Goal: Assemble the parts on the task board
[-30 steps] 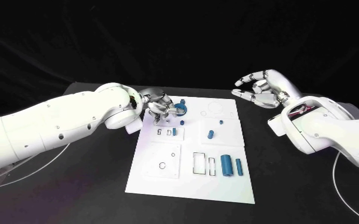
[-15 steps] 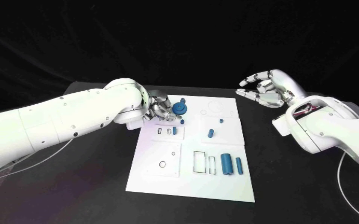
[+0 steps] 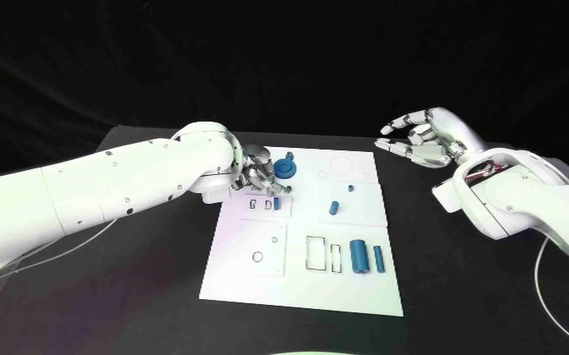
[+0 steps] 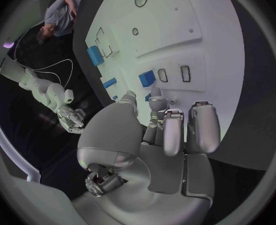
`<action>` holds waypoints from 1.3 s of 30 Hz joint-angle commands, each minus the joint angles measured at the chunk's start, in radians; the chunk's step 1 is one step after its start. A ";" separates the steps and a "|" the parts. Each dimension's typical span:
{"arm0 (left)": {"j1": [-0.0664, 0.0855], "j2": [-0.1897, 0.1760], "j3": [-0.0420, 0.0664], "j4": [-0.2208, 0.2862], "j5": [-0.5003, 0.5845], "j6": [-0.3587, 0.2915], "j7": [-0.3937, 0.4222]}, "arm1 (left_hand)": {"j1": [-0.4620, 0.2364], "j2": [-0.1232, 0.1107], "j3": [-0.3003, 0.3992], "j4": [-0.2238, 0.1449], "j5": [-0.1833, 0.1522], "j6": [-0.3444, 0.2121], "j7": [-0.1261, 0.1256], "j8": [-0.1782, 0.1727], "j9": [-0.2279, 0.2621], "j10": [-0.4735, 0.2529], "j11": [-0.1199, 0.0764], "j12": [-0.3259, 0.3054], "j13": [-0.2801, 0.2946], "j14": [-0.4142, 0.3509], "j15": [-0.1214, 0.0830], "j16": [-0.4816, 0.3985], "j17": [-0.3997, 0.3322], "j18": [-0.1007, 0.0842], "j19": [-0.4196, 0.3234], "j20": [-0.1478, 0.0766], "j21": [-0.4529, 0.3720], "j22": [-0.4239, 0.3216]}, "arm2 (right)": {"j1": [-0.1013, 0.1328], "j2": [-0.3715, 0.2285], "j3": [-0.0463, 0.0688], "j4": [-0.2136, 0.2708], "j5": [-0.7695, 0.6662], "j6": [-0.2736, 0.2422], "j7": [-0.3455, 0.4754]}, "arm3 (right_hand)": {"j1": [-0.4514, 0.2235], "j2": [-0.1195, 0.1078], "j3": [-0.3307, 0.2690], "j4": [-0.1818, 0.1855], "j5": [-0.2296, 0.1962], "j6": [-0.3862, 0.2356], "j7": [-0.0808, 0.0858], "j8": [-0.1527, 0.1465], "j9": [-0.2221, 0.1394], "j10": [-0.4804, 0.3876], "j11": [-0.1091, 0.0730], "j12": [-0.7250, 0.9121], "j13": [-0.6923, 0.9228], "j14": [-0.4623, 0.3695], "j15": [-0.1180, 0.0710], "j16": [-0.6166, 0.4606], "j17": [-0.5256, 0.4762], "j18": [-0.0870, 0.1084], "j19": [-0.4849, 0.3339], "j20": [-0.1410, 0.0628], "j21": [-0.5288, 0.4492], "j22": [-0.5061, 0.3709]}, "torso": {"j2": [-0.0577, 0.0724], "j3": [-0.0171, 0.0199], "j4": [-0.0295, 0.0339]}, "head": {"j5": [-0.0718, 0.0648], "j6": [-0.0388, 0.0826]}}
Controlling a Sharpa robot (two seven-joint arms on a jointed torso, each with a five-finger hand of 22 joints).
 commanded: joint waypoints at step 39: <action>0.001 0.029 -0.007 -0.011 -0.030 0.107 -0.023 | 0.109 0.041 0.021 -0.003 0.021 -0.028 -0.013 0.020 0.065 -0.005 -0.007 0.017 0.006 0.087 -0.013 0.005 0.206 -0.019 0.006 -0.003 0.018 0.026 | -0.004 0.002 -0.001 -0.008 -0.031 0.016 -0.024 | -0.006 -0.003 -0.001 0.004 0.017 -0.002 -0.004 0.010 0.004 0.030 -0.006 -0.004 0.182 0.091 -0.008 -0.006 0.187 0.011 0.070 -0.008 -0.007 0.217 | 0.002 0.0004 -0.0002 | -0.002 -0.016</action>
